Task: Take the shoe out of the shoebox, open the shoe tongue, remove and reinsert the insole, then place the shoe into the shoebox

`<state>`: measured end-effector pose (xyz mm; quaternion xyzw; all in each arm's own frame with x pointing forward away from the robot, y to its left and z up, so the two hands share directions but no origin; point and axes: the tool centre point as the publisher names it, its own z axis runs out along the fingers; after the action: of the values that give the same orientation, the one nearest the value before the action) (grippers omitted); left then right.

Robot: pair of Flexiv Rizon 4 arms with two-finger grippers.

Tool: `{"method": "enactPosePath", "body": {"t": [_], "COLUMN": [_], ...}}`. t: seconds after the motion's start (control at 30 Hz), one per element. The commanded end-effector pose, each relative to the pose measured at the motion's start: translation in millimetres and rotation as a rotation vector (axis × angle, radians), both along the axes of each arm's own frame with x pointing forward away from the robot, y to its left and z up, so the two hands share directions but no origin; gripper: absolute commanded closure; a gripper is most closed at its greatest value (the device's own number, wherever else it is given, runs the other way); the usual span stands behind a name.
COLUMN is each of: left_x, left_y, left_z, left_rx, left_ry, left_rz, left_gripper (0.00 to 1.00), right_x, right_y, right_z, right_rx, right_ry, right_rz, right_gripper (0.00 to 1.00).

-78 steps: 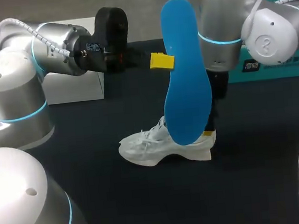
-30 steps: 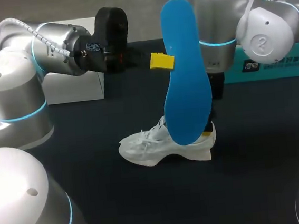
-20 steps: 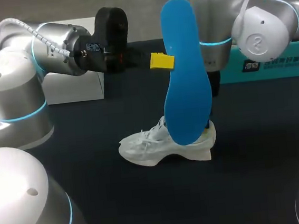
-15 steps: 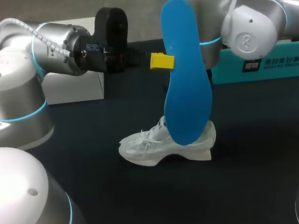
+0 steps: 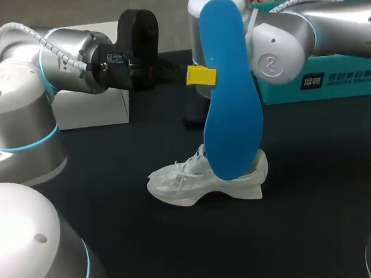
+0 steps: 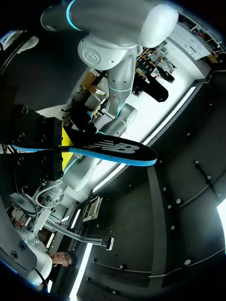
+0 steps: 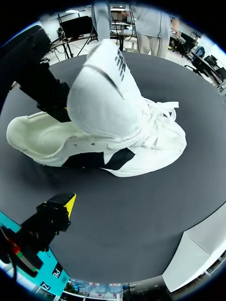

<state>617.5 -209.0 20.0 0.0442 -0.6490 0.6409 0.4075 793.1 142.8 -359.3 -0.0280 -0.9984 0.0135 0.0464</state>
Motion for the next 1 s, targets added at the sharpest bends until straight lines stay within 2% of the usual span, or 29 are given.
{"method": "enactPosePath", "body": {"t": [0.03,0.2,0.27,0.3,0.33,0.37,0.43,0.47,0.63,0.7,1.0], "left_x": [-0.4,-0.4,-0.4,-0.4,-0.4,-0.4,-0.4,-0.4,-0.4,-0.4,-0.4], "left_y": [0,0,0,0,0,0,0,0,0,0,0], "left_z": [0,0,0,0,0,0,0,0,0,0,0], "left_rx": [-0.001,-0.001,-0.001,-0.001,-0.001,-0.001,-0.001,-0.001,-0.001,-0.001,-0.001], "left_ry": [0.000,0.000,0.000,0.000,0.000,0.000,0.000,0.000,0.000,0.000,0.000], "left_rz": [0.000,0.000,0.000,0.000,0.000,0.000,0.000,0.000,0.000,0.000,0.000], "left_gripper": [1.00,1.00,1.00,1.00,1.00,1.00,1.00,1.00,1.00,1.00,1.00], "right_x": [4.5,3.3,2.4,2.0,1.7,0.9,-1.3,-3.0,-14.4,-18.0,-18.0], "right_y": [5,6,7,7,8,9,11,12,12,11,11], "right_z": [-10,-17,-20,-22,-23,-24,-26,-27,-27,-26,-26], "right_rx": [-0.008,0.000,0.007,0.010,0.015,0.016,0.018,0.021,0.034,0.032,0.032], "right_ry": [0.011,0.023,0.028,0.033,0.036,0.043,0.050,0.051,0.072,0.086,0.086], "right_rz": [0.000,-0.008,-0.008,-0.008,-0.007,-0.008,-0.011,-0.012,-0.023,0.014,0.014], "right_gripper": [0.00,0.00,0.24,0.44,0.56,0.62,0.96,1.00,1.00,1.00,1.00]}}
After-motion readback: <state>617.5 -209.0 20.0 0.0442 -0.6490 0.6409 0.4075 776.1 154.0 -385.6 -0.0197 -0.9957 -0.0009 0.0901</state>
